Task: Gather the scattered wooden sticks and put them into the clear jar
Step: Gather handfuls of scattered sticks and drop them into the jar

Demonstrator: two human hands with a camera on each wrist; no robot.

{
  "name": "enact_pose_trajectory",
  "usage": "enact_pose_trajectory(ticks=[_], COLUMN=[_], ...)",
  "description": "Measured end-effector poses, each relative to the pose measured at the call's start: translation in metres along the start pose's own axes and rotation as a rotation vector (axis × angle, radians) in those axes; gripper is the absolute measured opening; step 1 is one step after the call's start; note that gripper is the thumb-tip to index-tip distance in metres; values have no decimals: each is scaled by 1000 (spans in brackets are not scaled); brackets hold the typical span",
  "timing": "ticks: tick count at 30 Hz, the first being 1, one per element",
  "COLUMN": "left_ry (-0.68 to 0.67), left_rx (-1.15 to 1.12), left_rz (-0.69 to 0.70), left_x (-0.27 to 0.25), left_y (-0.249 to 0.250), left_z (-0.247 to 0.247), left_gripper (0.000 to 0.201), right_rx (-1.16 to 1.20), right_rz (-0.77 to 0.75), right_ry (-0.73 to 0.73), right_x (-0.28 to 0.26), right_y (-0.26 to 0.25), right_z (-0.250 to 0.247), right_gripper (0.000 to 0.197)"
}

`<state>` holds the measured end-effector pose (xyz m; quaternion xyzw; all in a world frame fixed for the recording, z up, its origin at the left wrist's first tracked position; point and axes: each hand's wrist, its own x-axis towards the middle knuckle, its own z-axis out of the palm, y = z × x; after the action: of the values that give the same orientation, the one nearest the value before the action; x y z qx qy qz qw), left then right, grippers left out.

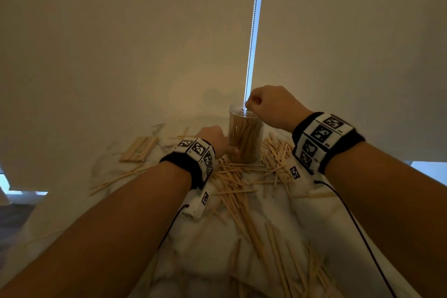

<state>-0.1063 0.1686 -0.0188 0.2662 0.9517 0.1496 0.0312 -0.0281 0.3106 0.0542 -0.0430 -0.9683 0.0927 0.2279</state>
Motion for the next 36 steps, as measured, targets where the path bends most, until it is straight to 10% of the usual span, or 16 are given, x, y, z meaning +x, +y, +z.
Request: enact_pose_trajectory(ticks=[3,8,17,36], left_ry=[-64,-275,-307,-231], left_rx=[129,310,380,384], left_rz=[91,135,229,-29], left_x=[-31,-63,-89,-136], left_y=[9,23,25,-33], left_z=[4,36,41,-21], left_gripper=[50,97,56,59], right_rx=[-61,-178,-495,-156], right_rz=[34,236,360,98], right_ry=[-147,-645,-1107,-693], right_x=[-39,-106,-185,-139], right_y=[-6,-4,-19,-68], right_z=[-3,8,-14,49], right_gripper=[26,40,88,20])
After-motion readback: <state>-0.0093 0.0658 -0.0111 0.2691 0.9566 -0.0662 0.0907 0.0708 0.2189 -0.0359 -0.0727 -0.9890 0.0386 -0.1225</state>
